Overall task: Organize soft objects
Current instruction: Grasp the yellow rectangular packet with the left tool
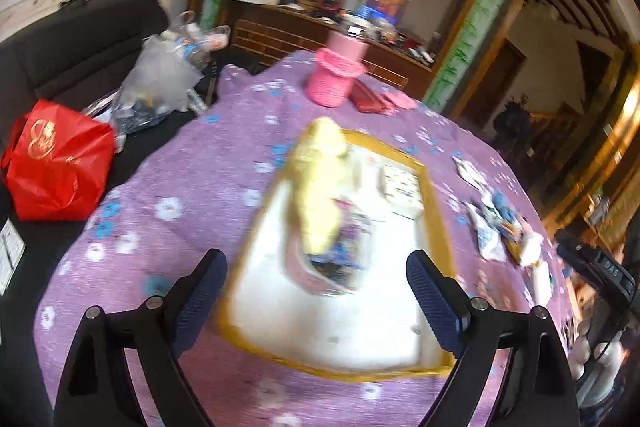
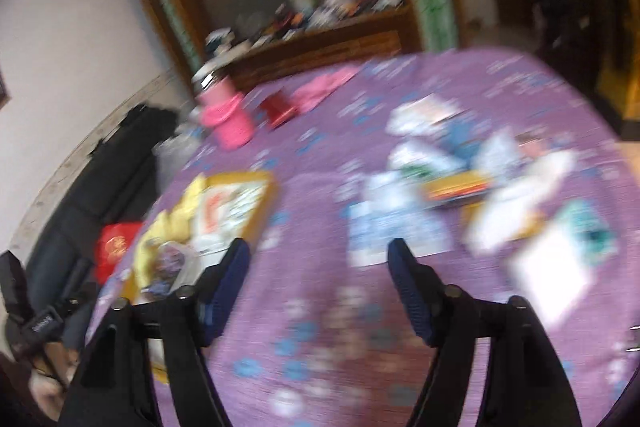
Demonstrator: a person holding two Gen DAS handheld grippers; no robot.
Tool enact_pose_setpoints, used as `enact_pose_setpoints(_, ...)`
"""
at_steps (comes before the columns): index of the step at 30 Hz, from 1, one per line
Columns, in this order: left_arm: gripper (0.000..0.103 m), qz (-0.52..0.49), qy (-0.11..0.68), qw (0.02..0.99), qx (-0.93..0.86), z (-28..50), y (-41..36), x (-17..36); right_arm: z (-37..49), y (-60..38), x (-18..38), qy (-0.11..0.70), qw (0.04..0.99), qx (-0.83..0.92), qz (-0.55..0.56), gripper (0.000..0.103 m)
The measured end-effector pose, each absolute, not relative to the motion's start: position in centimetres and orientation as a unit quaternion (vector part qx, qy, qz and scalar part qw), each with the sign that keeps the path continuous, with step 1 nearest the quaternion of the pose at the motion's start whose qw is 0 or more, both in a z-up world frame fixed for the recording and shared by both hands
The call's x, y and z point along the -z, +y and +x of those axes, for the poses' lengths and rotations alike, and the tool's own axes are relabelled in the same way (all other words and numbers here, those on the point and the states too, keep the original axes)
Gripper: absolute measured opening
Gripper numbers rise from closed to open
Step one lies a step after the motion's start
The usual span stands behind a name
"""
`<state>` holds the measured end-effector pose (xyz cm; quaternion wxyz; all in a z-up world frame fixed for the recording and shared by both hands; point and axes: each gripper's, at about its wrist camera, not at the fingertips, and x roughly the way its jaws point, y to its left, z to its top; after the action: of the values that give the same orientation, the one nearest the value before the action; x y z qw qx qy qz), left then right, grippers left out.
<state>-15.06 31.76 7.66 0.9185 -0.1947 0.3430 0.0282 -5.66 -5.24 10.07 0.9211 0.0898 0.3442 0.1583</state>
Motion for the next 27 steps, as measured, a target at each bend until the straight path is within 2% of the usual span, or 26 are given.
enact_pose_setpoints(2, 0.095, -0.182, 0.345, 0.921, -0.013, -14.8, 30.1, -7.9, -7.3, -8.4, -10.7, 0.311, 0.938, -0.128, 0.085, 0.089)
enact_pose_setpoints(4, 0.095, -0.165, 0.352, 0.921, 0.009, -14.4, 27.6, -8.2, -7.9, -10.8, -10.9, 0.292, 0.948, -0.100, 0.084, 0.095)
enact_pose_setpoints(18, 0.095, -0.071, 0.425, 0.894, 0.125, -8.1, 11.9, -8.9, -3.6, -20.0, -5.4, 0.293, 0.946, -0.054, 0.124, 0.095)
enact_pose_setpoints(23, 0.095, -0.032, 0.433, 0.891, 0.136, -4.5, 7.8, -9.2, -3.9, -23.2, -4.7, 0.280, 0.941, -0.051, 0.183, 0.095)
enact_pose_setpoints(27, 0.095, 0.020, 0.410, 0.896, 0.168, -1.7, 4.1, -8.8, -3.7, -24.4, -4.2, 0.290, 0.929, -0.062, 0.222, 0.095)
